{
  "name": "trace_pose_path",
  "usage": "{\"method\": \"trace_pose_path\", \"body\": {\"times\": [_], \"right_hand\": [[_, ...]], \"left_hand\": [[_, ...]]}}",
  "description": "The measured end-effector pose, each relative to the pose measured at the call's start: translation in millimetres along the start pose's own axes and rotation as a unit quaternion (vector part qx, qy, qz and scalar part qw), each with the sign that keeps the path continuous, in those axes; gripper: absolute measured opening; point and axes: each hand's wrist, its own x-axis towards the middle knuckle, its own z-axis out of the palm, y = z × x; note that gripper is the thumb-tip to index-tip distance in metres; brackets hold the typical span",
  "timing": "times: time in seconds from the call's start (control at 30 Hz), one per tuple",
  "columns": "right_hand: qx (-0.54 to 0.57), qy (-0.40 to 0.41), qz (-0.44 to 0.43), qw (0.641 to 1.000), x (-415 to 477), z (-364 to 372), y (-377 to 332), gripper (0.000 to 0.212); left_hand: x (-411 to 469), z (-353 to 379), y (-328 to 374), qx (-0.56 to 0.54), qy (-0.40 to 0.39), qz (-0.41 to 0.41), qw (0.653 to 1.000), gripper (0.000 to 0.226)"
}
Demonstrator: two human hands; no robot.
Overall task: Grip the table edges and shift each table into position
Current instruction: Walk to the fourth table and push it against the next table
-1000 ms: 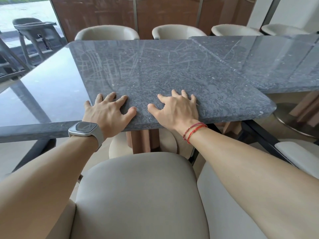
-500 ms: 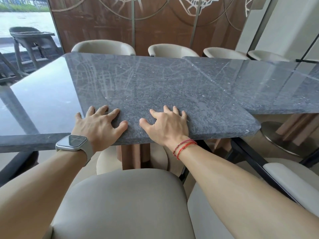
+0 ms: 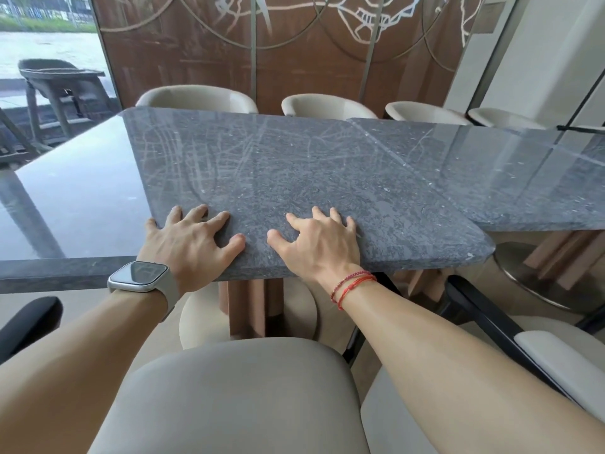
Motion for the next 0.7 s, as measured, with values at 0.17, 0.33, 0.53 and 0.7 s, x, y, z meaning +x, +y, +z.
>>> {"method": "trace_pose_path", "body": {"times": [0.17,0.33,0.53,0.7], "right_hand": [[0.004,-0.001,0.004,1.0,3,1,-1,0.068],[0.006,-0.003,0.002,1.0,4,0,-1,0.067],[0.007,0.001,0.002,1.0,11,2,-1,0.068],[0.009,0.01,0.0,1.0,20,4,-1,0.067]], "left_hand": [[4,2,-1,0.002,0.006,-0.002,1.0,0.091],[5,3,-2,-0.003,0.01,0.003,1.0,0.089],[12,5,-3,-0.006,0.011,0.003,1.0,0.088],[21,6,-3,-0.01,0.017,0.003,1.0,0.088]]}}
